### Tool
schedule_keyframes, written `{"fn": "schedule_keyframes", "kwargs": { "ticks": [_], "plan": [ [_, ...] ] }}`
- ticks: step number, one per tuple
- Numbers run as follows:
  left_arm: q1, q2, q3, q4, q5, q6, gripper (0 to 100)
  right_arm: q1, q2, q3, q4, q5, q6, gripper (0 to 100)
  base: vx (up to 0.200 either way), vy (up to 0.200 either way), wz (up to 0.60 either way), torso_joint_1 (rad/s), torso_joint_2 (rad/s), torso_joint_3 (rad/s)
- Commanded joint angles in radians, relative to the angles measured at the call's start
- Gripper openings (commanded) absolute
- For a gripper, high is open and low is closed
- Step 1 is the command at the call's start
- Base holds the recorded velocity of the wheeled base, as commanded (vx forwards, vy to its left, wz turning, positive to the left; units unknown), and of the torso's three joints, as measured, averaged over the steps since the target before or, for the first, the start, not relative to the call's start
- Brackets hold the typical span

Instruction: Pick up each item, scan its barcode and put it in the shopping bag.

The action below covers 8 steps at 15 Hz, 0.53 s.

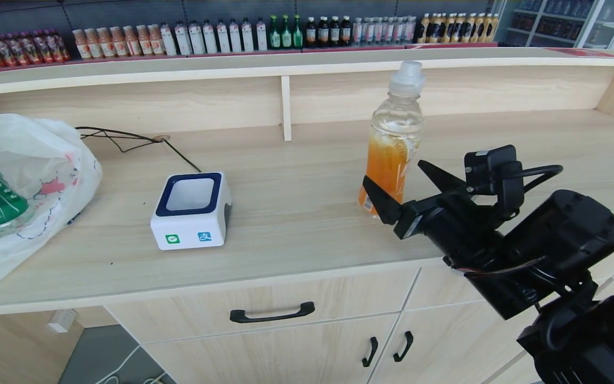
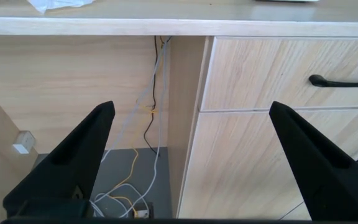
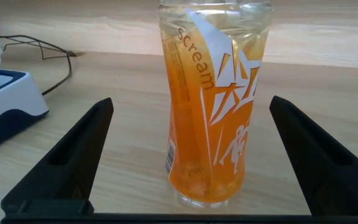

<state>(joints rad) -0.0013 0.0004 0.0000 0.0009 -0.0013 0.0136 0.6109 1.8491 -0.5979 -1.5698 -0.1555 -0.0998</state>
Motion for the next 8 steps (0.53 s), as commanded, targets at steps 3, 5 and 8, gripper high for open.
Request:
{"fn": "schedule_keyframes", "kwargs": {
  "ticks": [3, 5, 8],
  "plan": [
    [0.000, 0.000, 0.000, -0.002, 0.000, 0.000, 100, -0.017, 0.073, -0.082, -0.001, -0.001, -0.001, 100, 0.000, 0.000, 0.00, 0.000, 0.00, 0.000],
    [0.000, 0.000, 0.000, -0.004, 0.001, 0.000, 100, -0.017, 0.090, -0.097, -0.001, -0.001, -0.001, 100, 0.000, 0.000, 0.00, 0.000, 0.00, 0.000],
    [0.000, 0.000, 0.000, -0.004, 0.001, 0.003, 100, -0.054, 0.107, -0.155, -0.001, -0.001, -0.005, 100, 0.000, 0.000, 0.00, 0.000, 0.00, 0.000]
  ]
}}
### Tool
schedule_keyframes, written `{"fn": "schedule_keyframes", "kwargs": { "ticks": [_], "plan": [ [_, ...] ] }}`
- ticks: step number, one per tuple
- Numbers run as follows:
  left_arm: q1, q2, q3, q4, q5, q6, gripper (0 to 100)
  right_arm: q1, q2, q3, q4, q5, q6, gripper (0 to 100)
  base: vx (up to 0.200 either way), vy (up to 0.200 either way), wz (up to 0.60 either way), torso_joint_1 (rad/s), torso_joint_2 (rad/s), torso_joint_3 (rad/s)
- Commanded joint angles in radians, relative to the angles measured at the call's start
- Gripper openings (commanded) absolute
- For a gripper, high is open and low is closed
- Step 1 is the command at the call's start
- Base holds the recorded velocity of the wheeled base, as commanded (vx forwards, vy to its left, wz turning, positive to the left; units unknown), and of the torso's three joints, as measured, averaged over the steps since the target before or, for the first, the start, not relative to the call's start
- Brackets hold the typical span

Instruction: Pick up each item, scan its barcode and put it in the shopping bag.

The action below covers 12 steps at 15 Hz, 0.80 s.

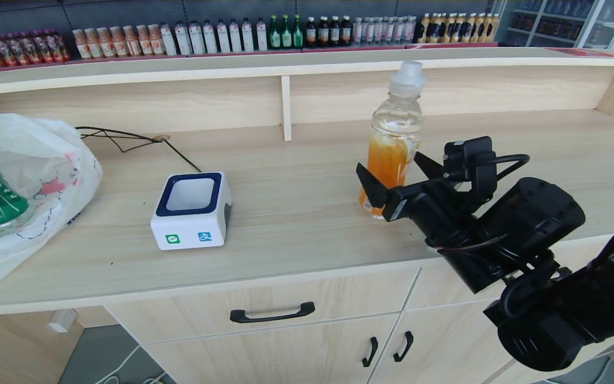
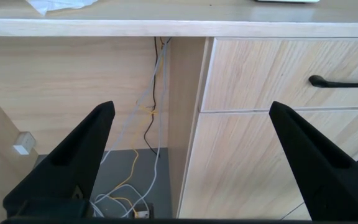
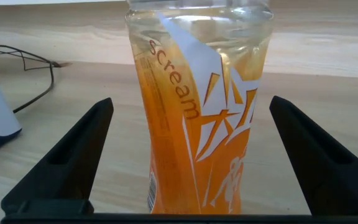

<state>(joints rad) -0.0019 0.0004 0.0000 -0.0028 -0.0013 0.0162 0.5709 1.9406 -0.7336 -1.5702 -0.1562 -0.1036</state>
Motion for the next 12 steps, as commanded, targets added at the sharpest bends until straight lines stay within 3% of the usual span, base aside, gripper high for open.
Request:
{"fn": "schedule_keyframes", "kwargs": {
  "ticks": [1, 10, 12],
  "plan": [
    [0.000, 0.000, 0.000, 0.000, 0.001, 0.001, 100, -0.028, 0.017, -0.023, -0.001, 0.000, 0.001, 100, 0.000, 0.000, 0.00, 0.000, 0.00, 0.000],
    [0.000, 0.000, 0.000, 0.003, 0.000, -0.001, 100, -0.029, -0.008, -0.033, -0.001, 0.024, -0.036, 100, 0.000, 0.000, 0.00, 0.000, 0.00, 0.000],
    [0.000, 0.000, 0.000, 0.003, 0.000, -0.002, 100, -0.028, -0.031, -0.076, 0.079, 0.024, -0.036, 100, 0.000, 0.000, 0.00, 0.000, 0.00, 0.000]
  ]
}}
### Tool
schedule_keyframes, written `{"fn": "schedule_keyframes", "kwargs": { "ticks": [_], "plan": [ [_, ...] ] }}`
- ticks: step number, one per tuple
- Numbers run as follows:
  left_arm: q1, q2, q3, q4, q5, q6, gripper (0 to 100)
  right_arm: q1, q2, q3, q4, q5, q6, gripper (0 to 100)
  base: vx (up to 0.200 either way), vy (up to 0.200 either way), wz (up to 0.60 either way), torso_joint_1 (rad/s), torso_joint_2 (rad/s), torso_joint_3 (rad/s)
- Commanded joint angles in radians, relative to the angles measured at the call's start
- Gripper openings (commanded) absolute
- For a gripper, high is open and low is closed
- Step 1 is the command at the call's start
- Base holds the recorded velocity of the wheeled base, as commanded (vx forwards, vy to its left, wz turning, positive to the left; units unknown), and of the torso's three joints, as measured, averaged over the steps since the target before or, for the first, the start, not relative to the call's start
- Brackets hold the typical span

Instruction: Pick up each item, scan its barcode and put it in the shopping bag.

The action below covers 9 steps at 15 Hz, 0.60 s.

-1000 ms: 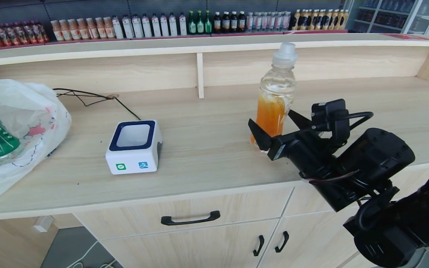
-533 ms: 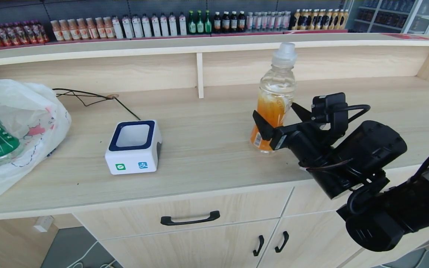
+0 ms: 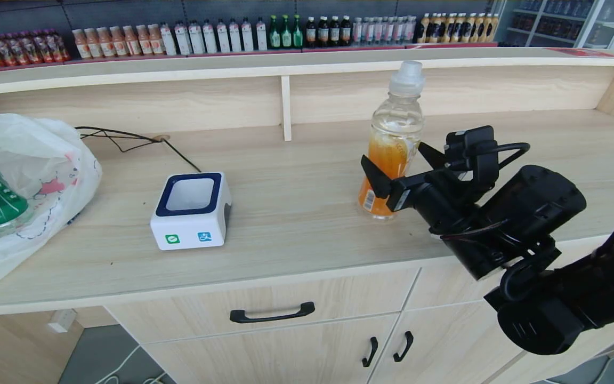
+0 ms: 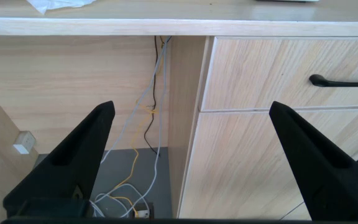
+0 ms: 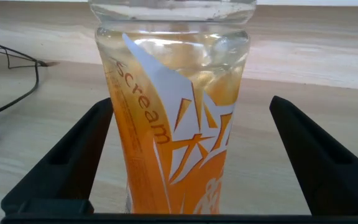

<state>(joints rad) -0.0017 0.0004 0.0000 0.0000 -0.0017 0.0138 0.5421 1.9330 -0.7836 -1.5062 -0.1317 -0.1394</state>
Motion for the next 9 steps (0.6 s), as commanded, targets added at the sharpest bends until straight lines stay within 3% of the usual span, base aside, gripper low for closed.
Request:
{"fn": "schedule_keyframes", "kwargs": {
  "ticks": [1, 3, 9],
  "plan": [
    [0.000, 0.000, 0.000, 0.000, 0.000, -0.002, 100, 0.001, -0.035, -0.055, 0.080, 0.001, 0.000, 100, 0.000, 0.000, 0.00, 0.000, 0.00, 0.000],
    [0.000, 0.000, 0.000, 0.000, 0.000, -0.002, 100, 0.004, -0.037, -0.089, 0.150, 0.011, 0.003, 100, 0.000, 0.000, 0.00, 0.000, 0.00, 0.000],
    [0.000, 0.000, 0.000, 0.000, 0.000, -0.002, 100, 0.016, -0.022, -0.151, 0.188, 0.027, 0.003, 100, 0.000, 0.000, 0.00, 0.000, 0.00, 0.000]
  ]
}}
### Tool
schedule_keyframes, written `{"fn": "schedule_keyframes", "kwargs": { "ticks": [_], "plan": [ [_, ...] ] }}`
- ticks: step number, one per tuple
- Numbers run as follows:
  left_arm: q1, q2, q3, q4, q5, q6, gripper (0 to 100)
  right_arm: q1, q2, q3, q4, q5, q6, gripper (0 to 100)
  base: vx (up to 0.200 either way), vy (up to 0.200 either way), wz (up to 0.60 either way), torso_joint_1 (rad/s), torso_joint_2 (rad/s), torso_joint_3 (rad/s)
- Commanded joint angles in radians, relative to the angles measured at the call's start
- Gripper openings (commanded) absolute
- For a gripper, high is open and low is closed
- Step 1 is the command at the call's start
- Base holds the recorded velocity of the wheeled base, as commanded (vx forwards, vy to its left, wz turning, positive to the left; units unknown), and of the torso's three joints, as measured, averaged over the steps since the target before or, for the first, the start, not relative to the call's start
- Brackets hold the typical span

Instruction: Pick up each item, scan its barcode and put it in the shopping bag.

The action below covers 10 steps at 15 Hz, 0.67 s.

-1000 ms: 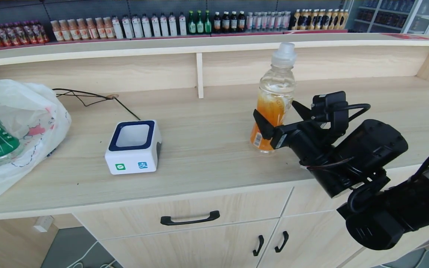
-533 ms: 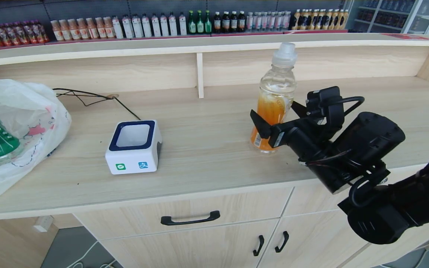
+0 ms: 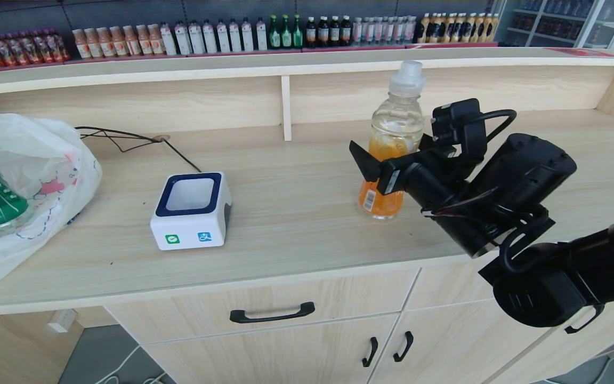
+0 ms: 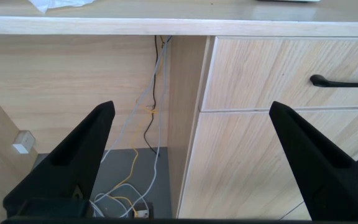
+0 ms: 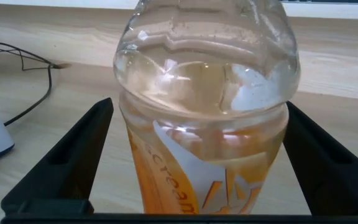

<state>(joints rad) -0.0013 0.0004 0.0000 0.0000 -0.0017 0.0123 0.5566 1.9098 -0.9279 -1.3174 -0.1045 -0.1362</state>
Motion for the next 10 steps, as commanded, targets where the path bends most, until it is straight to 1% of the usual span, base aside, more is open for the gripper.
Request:
{"fn": "schedule_keyframes", "kwargs": {
  "ticks": [1, 6, 7, 10],
  "plan": [
    [0.000, 0.000, 0.000, 0.000, 0.000, 0.000, 100, 0.002, 0.002, -0.008, 0.001, 0.000, 0.000, 100, 0.000, 0.000, 0.00, 0.000, 0.00, 0.000],
    [0.000, 0.000, 0.000, 0.000, 0.000, 0.000, 100, 0.000, 0.002, -0.014, 0.018, 0.002, 0.000, 100, 0.000, 0.000, 0.00, 0.000, 0.00, 0.000],
    [0.000, 0.000, 0.000, 0.000, 0.000, 0.000, 100, 0.000, 0.002, -0.014, 0.018, 0.003, 0.000, 0, 0.000, 0.000, 0.00, 0.000, 0.00, 0.000],
    [0.000, 0.000, 0.000, 0.000, 0.000, 0.000, 100, 0.002, -0.003, -0.014, 0.018, 0.003, 0.006, 0, 0.000, 0.000, 0.00, 0.000, 0.00, 0.000]
  ]
}}
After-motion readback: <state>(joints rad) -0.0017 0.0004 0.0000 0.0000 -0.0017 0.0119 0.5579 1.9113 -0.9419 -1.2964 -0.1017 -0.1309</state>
